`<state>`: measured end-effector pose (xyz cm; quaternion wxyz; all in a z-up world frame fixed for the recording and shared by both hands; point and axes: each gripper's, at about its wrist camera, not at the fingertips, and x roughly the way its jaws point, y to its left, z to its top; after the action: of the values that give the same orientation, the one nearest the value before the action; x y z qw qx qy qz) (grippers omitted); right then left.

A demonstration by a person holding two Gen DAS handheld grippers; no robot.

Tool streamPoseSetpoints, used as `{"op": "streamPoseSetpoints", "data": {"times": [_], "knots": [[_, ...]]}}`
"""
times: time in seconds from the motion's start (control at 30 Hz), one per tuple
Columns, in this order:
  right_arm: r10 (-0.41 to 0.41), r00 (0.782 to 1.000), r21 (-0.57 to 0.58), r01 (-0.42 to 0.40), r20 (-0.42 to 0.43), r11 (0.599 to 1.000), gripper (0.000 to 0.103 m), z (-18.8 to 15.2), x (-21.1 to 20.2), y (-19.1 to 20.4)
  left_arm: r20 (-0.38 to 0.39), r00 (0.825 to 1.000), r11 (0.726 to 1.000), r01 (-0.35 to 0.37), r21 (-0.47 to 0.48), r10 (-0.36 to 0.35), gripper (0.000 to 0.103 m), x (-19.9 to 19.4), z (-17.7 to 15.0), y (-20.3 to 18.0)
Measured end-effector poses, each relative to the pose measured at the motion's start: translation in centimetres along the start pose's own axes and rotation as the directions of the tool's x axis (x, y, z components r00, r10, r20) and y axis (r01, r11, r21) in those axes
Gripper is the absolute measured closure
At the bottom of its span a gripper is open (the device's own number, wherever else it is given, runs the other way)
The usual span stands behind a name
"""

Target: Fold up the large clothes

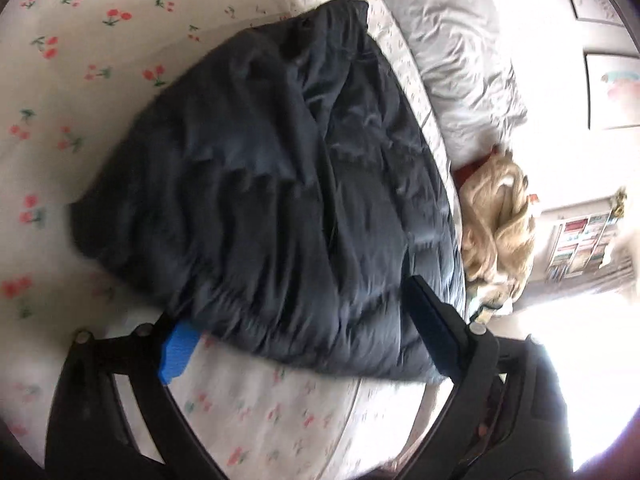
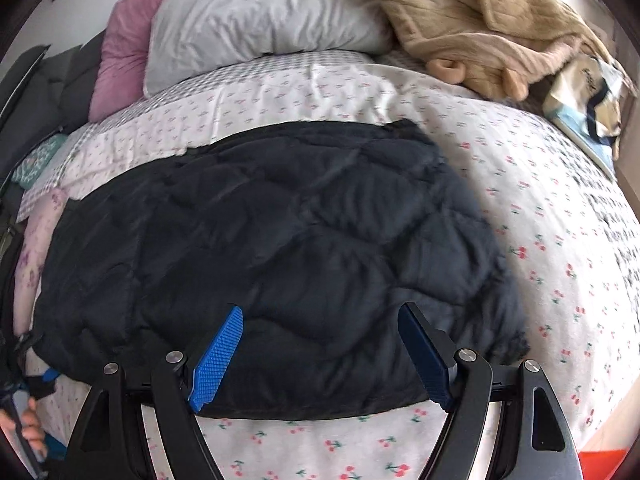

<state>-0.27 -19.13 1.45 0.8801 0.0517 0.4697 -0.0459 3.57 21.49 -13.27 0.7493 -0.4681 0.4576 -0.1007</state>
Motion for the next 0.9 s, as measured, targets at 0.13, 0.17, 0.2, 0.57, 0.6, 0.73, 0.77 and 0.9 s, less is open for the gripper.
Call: {"op": "streamPoseSetpoints", "data": {"times": [0.13, 0.17, 0.2, 0.57, 0.6, 0.73, 0.77, 0.9], "knots": [[0.001, 1.000, -0.046, -0.002, -0.018, 0.999, 0.022, -0.4, 0.8, 1.9, 0.088, 0.996, 0.999, 0.030, -0.015, -0.028, 0.010, 0.7, 0.3, -0.1], [0.002, 1.000, -0.063, -0.003, -0.022, 0.998, 0.022, -0.5, 1.0, 2.5, 0.101, 0.994, 0.999, 0.036, -0.025, -0.033, 0.010, 0.9, 0.5, -0.1], [0.001, 1.000, -0.074, -0.002, -0.024, 0.997, 0.022, -0.7, 1.2, 3.0, 0.113, 0.993, 0.998, 0.041, -0.038, -0.036, 0.015, 1.1, 0.8, -0.1], [0.013, 1.000, -0.278, -0.005, 0.026, 0.961, 0.022, -1.8, 1.0, 9.9, 0.167, 0.983, 0.995, 0.086, -0.055, -0.076, 0.082, -0.8, 2.7, -1.0], [0.025, 0.999, -0.289, -0.014, 0.035, 0.957, 0.022, -1.7, 0.8, 10.4, 0.175, 0.981, 0.996, 0.084, -0.026, -0.079, 0.083, -1.6, 2.7, -1.7], [0.084, 0.994, -0.311, -0.057, 0.074, 0.949, 0.022, -1.3, -0.2, 12.4, 0.260, 0.964, 0.991, 0.030, 0.134, -0.064, 0.084, -6.2, 1.9, -4.3], [0.104, 0.991, -0.314, -0.074, 0.083, 0.947, 0.022, -1.2, -0.3, 13.0, 0.291, 0.955, 0.984, 0.009, 0.176, -0.061, 0.084, -7.7, 1.5, -4.8], [0.185, 0.979, -0.334, -0.149, 0.080, 0.931, 0.022, -0.9, -0.2, 15.9, 0.360, 0.930, 0.961, -0.034, 0.275, -0.070, 0.084, -11.8, 0.4, -5.9]]}}
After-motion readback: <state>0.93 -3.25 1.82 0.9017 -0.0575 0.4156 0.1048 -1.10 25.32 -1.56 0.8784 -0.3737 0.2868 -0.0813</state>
